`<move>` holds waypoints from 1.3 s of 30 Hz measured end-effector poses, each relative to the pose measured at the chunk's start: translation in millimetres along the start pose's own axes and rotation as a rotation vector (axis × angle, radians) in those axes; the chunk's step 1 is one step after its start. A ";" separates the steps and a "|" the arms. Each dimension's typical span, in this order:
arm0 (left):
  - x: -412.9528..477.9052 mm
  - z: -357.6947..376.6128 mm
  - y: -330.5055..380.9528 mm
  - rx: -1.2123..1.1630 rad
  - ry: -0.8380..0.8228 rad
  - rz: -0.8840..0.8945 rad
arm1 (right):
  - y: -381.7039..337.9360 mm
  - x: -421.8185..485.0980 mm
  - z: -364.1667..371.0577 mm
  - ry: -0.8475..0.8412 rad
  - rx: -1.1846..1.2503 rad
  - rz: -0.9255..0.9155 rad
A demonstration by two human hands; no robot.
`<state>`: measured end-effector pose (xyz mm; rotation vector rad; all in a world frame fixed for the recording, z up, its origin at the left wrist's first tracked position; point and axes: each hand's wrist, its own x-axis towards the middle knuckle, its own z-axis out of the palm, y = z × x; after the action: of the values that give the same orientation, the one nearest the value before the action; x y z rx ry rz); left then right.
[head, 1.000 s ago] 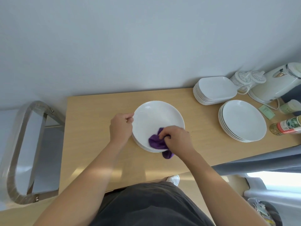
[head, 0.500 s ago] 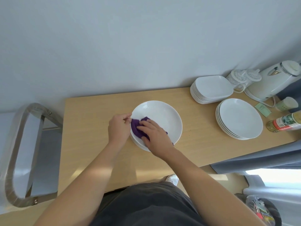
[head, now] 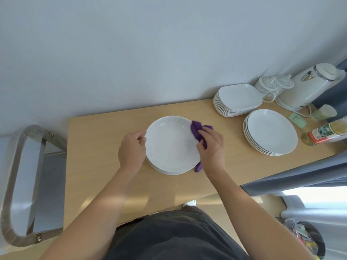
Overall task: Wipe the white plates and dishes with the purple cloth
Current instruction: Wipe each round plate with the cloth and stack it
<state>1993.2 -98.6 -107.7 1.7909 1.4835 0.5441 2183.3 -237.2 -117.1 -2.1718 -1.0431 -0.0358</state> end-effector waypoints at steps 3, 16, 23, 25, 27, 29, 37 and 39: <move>-8.8 6.0 5.9 0.276 0.036 0.085 | 0.6 4.2 -14.1 0.050 0.179 0.211; -69.3 54.3 58.0 0.546 -0.550 0.487 | 14.2 -7.4 -43.9 -0.173 0.518 0.407; -78.5 61.5 67.1 0.791 -0.622 0.528 | 27.2 -7.1 -52.5 -0.248 0.558 0.399; -83.7 66.8 66.3 0.847 -0.595 0.511 | 33.7 -6.3 -54.7 -0.273 0.570 0.389; -89.2 72.9 67.1 0.877 -0.571 0.485 | 38.5 -4.7 -57.6 -0.299 0.576 0.382; -93.1 76.9 70.0 0.882 -0.554 0.453 | 41.4 -3.2 -60.0 -0.324 0.581 0.376; -102.6 82.6 70.7 0.795 -0.471 0.361 | 48.3 -2.4 -67.7 -0.388 0.620 0.276; -104.5 84.4 70.3 0.749 -0.416 0.358 | 48.4 -0.8 -71.9 -0.392 0.628 0.244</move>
<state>2074.3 -226.1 -94.9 2.5724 1.1414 -0.2742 2235.3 -302.0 -92.5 -1.7301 -0.8334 0.7558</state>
